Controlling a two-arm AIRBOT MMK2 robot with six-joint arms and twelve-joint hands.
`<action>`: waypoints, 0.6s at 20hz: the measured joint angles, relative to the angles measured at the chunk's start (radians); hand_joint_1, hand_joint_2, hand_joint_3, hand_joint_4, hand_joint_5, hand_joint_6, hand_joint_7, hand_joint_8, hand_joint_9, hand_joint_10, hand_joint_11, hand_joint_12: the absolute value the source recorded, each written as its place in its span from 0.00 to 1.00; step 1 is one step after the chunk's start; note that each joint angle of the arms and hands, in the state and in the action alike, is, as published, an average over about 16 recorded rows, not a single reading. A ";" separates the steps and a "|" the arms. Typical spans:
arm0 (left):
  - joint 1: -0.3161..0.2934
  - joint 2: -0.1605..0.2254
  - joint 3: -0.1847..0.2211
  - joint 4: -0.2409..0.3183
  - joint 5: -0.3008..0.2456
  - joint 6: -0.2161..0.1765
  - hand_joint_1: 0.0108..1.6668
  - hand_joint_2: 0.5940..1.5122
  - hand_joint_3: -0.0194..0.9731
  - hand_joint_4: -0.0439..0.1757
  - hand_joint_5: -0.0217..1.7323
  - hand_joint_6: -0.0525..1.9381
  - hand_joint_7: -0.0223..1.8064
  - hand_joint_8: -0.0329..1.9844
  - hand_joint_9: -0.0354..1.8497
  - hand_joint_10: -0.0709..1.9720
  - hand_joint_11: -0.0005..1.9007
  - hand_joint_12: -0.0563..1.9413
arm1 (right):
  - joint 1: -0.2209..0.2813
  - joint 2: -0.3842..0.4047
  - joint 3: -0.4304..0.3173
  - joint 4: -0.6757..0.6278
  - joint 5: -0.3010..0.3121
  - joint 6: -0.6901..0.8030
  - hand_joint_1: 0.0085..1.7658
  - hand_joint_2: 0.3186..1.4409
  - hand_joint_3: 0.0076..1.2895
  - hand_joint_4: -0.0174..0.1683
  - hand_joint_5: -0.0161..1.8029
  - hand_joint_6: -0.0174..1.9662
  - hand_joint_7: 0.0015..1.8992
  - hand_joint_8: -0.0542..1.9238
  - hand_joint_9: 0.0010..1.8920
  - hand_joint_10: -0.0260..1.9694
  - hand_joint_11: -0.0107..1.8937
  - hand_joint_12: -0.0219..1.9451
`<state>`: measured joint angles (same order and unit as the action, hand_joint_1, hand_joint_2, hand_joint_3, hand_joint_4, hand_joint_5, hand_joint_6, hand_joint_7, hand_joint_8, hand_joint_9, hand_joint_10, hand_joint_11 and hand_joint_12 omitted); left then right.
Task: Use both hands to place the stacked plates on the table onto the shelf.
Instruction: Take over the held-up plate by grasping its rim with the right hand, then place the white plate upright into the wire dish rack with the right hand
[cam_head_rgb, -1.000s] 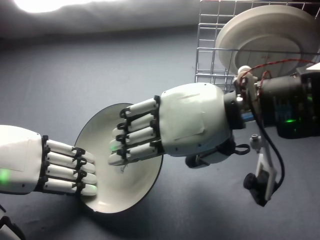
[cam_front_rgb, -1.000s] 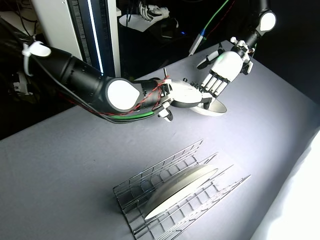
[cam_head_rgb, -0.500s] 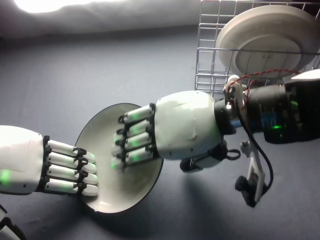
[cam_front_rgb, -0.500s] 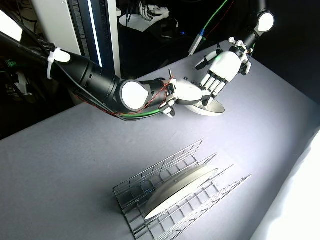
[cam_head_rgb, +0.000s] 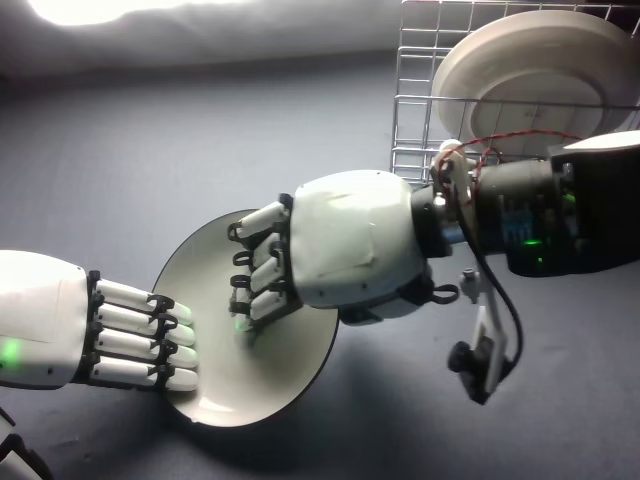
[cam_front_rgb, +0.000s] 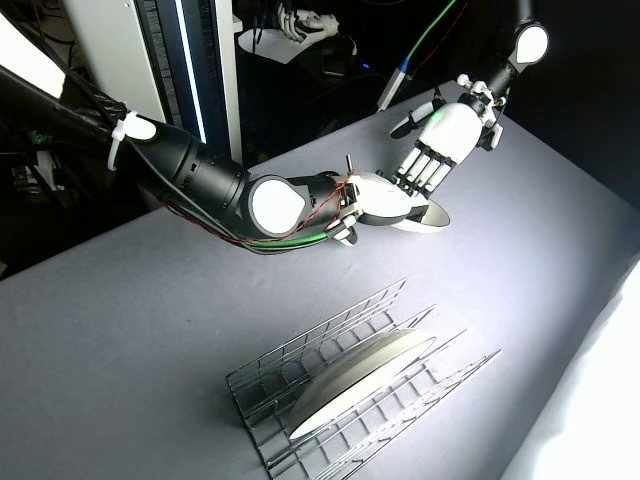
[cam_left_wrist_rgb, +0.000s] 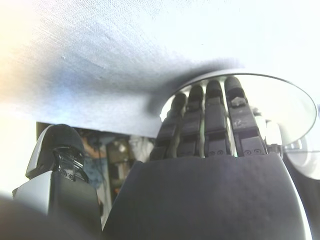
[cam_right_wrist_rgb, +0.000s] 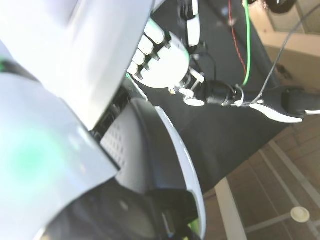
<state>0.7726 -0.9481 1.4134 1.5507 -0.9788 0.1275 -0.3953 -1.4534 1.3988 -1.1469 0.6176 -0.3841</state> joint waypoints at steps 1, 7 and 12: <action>0.000 0.000 0.000 0.000 0.000 0.000 0.01 0.54 0.04 0.15 0.04 0.01 0.04 0.01 0.06 0.04 0.01 0.11 | 0.002 -0.003 0.002 0.006 0.003 -0.002 0.71 0.60 0.00 0.11 0.32 0.03 0.31 0.04 0.31 0.04 0.14 0.60; -0.025 0.005 -0.004 0.009 -0.006 -0.009 0.01 0.54 0.04 0.15 0.04 0.01 0.05 0.01 0.06 0.03 0.01 0.12 | 0.012 -0.018 0.009 0.039 0.021 -0.011 0.76 0.58 0.00 0.10 0.44 0.16 0.44 0.12 0.44 0.18 0.32 0.58; -0.092 0.027 -0.022 0.023 -0.025 -0.033 0.01 0.55 0.04 0.17 0.05 0.02 0.06 0.01 0.07 0.04 0.01 0.12 | 0.016 -0.013 0.006 0.063 0.033 -0.014 0.77 0.57 0.00 0.08 0.48 0.26 0.49 0.21 0.50 0.33 0.43 0.53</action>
<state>0.6807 -0.9216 1.3917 1.5737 -1.0035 0.0947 -0.3797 -1.4667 1.4045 -1.0839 0.6501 -0.3979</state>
